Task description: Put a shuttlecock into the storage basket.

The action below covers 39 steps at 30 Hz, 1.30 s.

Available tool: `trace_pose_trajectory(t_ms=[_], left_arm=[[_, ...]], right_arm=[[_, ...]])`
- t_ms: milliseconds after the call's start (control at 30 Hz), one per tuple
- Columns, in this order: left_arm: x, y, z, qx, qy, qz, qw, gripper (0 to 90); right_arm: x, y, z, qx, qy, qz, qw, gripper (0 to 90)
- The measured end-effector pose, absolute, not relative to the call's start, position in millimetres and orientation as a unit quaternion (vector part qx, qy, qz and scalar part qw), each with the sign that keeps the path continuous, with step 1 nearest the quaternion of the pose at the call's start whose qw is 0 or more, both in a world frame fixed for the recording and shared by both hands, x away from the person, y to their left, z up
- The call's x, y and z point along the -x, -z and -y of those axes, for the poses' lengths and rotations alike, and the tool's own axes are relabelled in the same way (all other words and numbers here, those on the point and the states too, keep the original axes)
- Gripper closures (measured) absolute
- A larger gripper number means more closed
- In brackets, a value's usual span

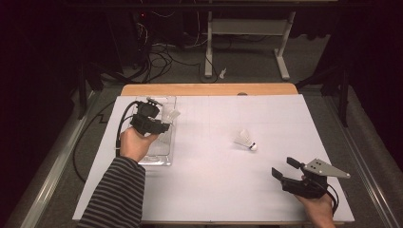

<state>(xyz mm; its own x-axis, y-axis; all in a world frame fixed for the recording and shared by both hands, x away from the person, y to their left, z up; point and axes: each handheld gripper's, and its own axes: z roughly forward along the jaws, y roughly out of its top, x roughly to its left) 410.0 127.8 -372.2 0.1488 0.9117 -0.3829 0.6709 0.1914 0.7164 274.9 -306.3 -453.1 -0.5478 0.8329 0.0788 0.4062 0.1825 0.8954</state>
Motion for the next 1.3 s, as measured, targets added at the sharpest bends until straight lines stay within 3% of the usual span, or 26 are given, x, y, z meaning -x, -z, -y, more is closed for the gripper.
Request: trace_pose_trajectory(t_ms=[1300], left_arm=[[-444,386,-150,-0.592,-0.165,-0.679,0.402,64.9]], right_arm=[[-276,454,307,-0.423,-0.482,-0.735,0.219,26.6]])
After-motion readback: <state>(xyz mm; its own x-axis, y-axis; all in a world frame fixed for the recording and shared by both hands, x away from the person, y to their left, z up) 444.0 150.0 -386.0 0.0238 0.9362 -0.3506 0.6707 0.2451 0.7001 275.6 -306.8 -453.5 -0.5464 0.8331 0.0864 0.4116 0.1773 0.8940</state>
